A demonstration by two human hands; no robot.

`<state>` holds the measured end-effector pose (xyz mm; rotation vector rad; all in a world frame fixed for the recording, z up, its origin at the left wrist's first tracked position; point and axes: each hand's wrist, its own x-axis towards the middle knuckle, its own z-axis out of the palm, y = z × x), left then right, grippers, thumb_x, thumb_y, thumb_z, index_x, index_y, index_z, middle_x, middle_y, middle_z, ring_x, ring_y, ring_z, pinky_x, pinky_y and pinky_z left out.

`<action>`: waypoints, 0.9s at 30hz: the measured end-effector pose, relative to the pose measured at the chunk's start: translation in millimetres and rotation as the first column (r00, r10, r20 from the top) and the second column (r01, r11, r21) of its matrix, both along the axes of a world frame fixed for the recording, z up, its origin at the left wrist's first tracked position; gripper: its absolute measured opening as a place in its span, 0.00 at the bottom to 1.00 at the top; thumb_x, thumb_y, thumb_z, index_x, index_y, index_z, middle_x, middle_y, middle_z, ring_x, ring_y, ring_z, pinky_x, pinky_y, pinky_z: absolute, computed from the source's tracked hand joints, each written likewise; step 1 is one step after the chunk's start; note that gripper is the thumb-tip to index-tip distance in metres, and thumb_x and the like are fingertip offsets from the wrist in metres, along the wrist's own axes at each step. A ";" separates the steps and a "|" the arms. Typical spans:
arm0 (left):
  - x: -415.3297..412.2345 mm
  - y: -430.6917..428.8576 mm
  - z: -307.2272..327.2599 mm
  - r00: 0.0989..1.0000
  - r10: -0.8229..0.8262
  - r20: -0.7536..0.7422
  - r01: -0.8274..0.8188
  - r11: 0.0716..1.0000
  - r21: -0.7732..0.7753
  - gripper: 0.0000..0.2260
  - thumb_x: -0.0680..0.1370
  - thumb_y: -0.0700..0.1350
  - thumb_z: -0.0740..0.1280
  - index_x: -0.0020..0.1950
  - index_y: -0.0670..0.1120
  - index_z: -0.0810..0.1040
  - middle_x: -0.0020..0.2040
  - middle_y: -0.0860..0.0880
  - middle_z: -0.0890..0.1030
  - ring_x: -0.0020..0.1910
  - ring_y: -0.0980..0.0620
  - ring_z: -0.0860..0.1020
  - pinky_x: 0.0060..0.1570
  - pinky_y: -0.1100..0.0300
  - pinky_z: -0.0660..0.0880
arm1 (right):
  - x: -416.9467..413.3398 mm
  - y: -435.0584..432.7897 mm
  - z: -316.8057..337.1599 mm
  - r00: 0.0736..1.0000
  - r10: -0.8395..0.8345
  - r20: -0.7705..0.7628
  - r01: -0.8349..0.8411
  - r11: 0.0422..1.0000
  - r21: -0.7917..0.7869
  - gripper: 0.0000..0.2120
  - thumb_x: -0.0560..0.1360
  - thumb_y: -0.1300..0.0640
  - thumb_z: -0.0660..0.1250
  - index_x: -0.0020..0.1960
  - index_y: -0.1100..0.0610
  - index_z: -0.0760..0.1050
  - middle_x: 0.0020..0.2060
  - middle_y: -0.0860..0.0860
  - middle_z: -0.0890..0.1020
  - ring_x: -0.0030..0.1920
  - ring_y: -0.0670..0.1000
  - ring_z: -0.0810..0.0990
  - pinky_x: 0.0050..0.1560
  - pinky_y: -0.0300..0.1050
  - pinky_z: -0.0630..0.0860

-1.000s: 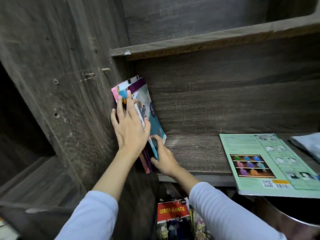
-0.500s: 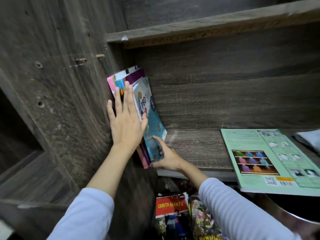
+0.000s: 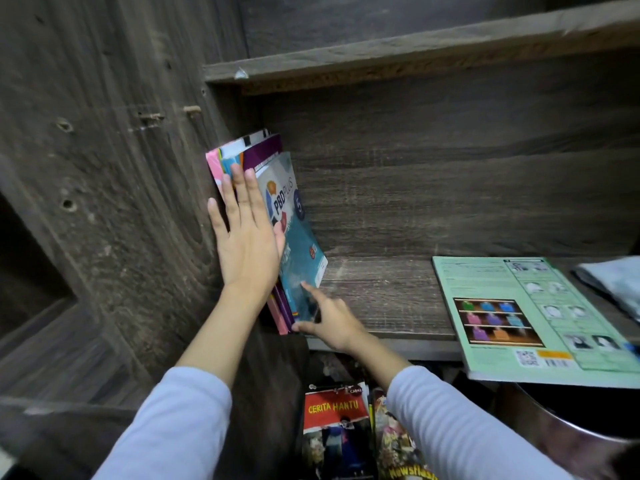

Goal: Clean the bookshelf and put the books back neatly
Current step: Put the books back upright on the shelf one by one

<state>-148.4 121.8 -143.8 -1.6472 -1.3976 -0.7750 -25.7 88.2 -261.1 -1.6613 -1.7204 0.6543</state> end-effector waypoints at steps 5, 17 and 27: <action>4.1 -12.4 6.1 0.990 -0.102 0.098 0.117 0.979 -0.168 0.41 0.77 0.51 0.62 0.73 0.40 0.35 0.77 0.37 0.45 0.76 0.41 0.45 0.71 0.47 0.37 | 15.1 -22.4 9.3 0.979 -0.038 0.199 0.028 0.998 0.049 0.33 0.75 0.51 0.67 0.75 0.50 0.56 0.67 0.58 0.72 0.66 0.58 0.71 0.65 0.51 0.70; 106.2 -77.7 -12.4 0.792 -0.544 0.277 0.591 0.797 -0.123 0.24 0.74 0.44 0.61 0.71 0.41 0.67 0.72 0.41 0.66 0.72 0.40 0.62 0.69 0.42 0.58 | 161.4 -110.0 40.6 0.804 -0.572 0.162 0.517 0.808 0.283 0.17 0.75 0.60 0.62 0.64 0.59 0.71 0.62 0.56 0.74 0.64 0.57 0.69 0.63 0.48 0.66; 197.6 -126.5 -72.5 0.853 -0.024 0.521 0.519 -0.074 -0.852 0.22 0.81 0.56 0.55 0.58 0.39 0.75 0.49 0.40 0.82 0.37 0.45 0.81 0.25 0.67 0.75 | 252.6 -200.3 22.8 0.473 -0.857 0.206 0.875 0.485 0.008 0.23 0.77 0.49 0.62 0.65 0.63 0.64 0.65 0.62 0.67 0.66 0.63 0.65 0.61 0.55 0.67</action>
